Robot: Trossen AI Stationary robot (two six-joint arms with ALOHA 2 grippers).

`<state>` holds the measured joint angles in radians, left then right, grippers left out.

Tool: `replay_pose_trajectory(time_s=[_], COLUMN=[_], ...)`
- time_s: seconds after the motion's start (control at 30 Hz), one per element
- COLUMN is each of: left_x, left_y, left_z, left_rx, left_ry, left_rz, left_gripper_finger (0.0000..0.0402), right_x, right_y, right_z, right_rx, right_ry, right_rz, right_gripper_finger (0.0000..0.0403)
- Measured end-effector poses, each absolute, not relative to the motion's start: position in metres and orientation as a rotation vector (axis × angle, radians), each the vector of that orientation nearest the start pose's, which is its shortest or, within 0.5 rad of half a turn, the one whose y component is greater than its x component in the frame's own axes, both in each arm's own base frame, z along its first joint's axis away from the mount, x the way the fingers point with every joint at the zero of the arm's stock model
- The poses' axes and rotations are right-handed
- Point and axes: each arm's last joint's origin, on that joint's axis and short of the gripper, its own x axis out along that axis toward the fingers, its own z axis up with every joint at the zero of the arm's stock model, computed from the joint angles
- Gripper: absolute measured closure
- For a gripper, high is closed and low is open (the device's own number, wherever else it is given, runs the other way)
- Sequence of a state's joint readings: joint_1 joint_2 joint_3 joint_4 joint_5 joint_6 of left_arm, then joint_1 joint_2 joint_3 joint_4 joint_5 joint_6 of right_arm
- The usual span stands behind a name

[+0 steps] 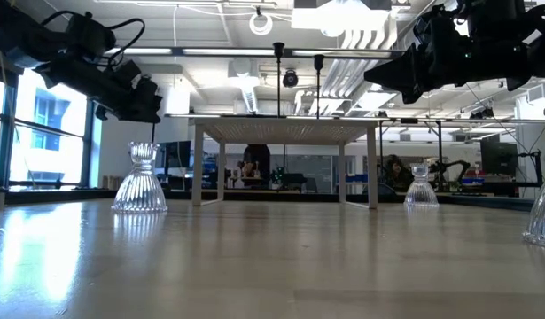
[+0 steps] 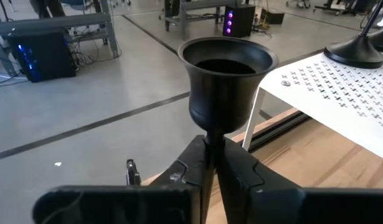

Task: Pick & Place candle stick holders
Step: Put the black candle holder on the shelf

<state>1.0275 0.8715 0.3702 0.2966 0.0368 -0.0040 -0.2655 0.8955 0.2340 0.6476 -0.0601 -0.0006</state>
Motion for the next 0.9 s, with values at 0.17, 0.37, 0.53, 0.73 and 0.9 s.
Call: replay_pose_trajectory(time_s=[0.17, 0.37, 0.53, 0.73, 0.9], left_x=[0.098, 0.097, 0.097, 0.096, 0.094], left_y=[0.159, 0.154, 0.150, 0.149, 0.143], left_z=[0.223, 0.230, 0.250, 0.292, 0.335], left_rx=[-0.114, -0.148, -0.171, -0.158, -0.140], left_ry=[0.166, 0.098, 0.048, 0.067, 0.052], left_rz=[0.981, 0.910, 0.856, 0.842, 0.809], left_gripper_finger=[0.0371, 0.0370, 0.0369, 0.0369, 0.0369], right_x=[0.176, 0.176, 0.176, 0.176, 0.176], right_y=[-0.046, -0.046, -0.046, -0.046, -0.046], right_z=[0.205, 0.205, 0.205, 0.205, 0.205], right_rx=[0.002, 0.002, 0.002, 0.002, 0.001], right_ry=[0.014, 0.014, 0.014, 0.014, 0.014], right_rz=[-0.206, -0.205, -0.205, -0.205, -0.206], right_gripper_finger=[0.0401, 0.0401, 0.0402, 0.0401, 0.0401])
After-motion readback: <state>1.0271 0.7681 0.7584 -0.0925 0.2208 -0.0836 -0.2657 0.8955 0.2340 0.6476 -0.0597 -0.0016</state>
